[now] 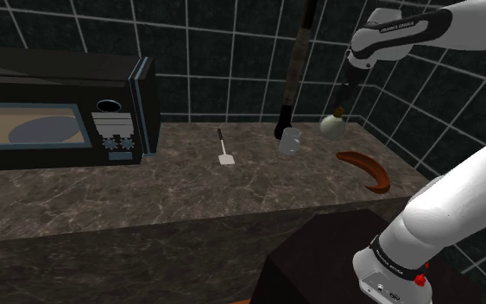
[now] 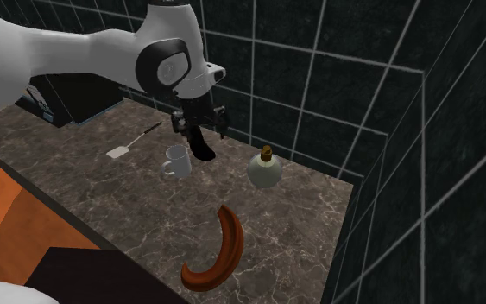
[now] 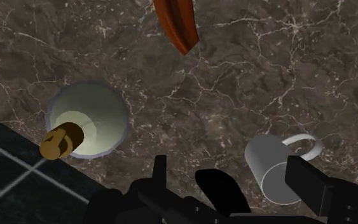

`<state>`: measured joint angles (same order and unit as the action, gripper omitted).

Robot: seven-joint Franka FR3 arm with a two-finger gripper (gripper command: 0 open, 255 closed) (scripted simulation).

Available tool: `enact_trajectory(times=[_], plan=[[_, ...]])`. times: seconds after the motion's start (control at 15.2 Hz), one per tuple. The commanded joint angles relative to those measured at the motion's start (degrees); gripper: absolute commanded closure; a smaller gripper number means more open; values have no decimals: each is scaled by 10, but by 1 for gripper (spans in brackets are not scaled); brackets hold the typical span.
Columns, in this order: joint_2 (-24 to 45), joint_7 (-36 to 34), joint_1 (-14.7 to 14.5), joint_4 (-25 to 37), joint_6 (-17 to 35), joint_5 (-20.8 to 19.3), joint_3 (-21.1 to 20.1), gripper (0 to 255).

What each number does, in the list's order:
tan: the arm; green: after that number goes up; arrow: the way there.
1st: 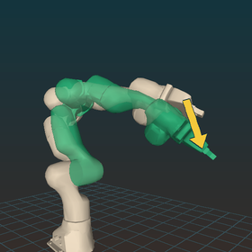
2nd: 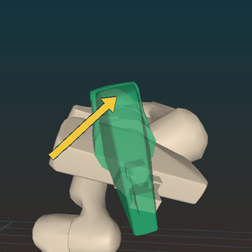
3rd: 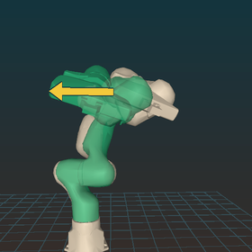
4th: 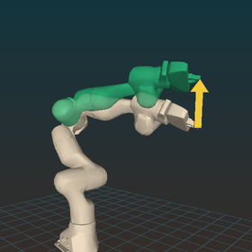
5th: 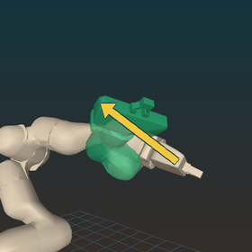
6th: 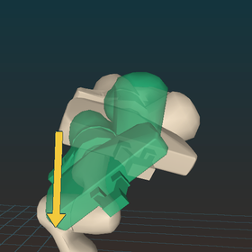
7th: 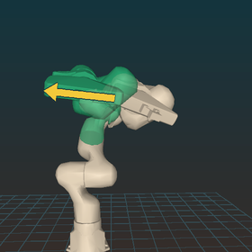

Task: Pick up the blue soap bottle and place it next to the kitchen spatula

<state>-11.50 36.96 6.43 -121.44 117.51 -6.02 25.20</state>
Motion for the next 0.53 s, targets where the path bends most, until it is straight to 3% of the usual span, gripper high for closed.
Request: enact_trajectory(times=[0.0, 0.46], plan=[[39, 32, 3, 27, 8, 20, 19, 0], [203, 147, 40, 153, 15, 125, 60, 0]])
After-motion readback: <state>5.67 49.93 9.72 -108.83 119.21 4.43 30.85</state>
